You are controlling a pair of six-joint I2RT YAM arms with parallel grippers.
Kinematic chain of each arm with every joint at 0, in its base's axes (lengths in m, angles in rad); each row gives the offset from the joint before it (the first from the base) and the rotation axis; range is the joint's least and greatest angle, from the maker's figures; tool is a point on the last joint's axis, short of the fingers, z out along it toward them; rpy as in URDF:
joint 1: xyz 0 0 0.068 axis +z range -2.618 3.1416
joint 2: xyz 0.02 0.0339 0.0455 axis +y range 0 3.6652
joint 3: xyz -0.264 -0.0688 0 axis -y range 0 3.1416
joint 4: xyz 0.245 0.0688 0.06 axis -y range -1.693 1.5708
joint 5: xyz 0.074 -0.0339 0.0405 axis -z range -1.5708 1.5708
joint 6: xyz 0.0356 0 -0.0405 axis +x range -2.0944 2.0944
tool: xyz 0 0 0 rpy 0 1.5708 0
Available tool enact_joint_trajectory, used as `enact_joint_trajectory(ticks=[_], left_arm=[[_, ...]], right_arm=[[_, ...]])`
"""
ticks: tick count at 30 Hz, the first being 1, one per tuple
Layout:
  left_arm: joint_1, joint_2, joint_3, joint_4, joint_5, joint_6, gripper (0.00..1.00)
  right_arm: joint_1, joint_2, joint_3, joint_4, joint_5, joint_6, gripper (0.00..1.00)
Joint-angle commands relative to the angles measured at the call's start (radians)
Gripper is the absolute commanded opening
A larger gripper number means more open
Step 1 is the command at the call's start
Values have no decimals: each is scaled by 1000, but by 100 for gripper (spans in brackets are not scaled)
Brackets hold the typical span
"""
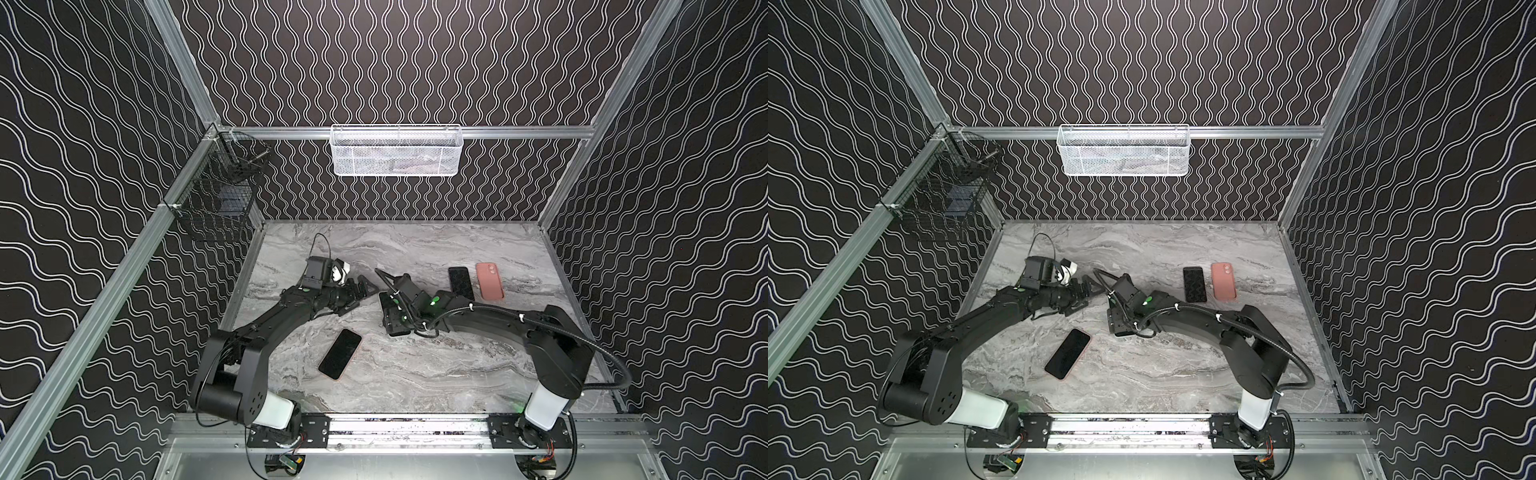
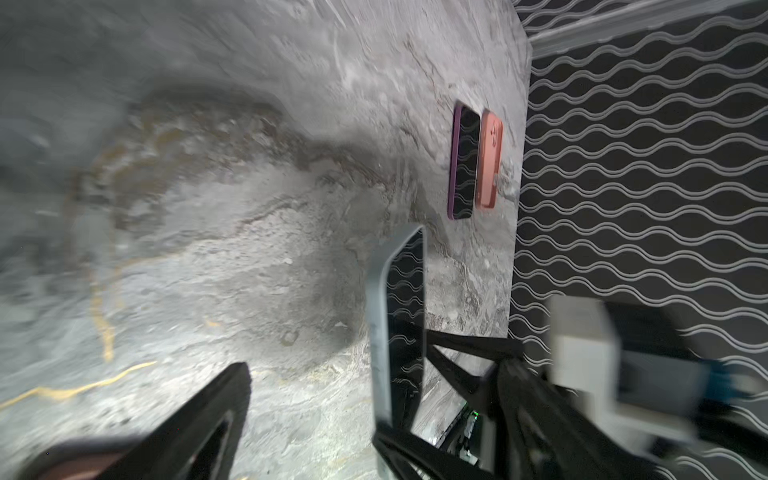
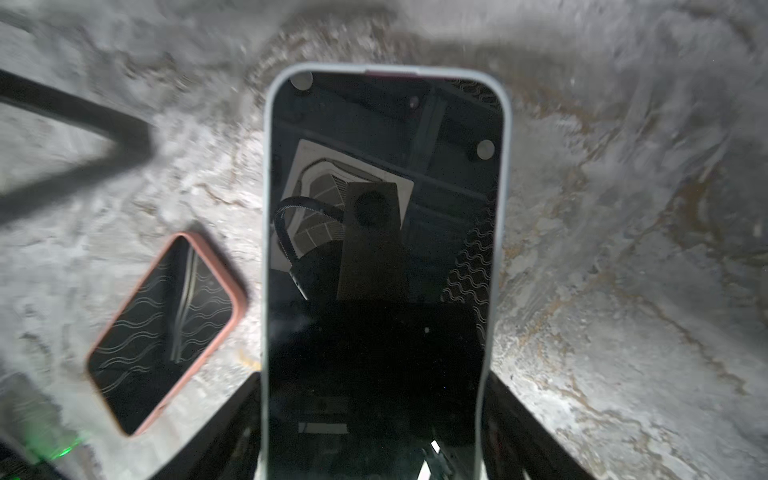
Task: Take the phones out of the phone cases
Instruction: 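Close the left gripper on the phone edge held by the right gripper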
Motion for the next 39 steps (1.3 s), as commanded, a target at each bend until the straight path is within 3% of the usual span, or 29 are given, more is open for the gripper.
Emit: enact_joint_trajectory(ticks=[1,10,18,30,39], left_arm=[[-23,33,-16,167,42,-87,90],[-89,43,-52,329,46,-222,70],[-110,34,-88,393,52,-279,41],[-110,-3,-109,399,41,-295,34],[-111,10,-134,443,37,-306,9]], right_arm=[[-9,-34,8,35,-28,-23,74],[-21,-34,50,38,-68,-40,74],[-26,-12,60,53,-72,-39,74],[-29,-10,53,50,-55,-29,74],[-30,-37,32,53,-50,-22,74]])
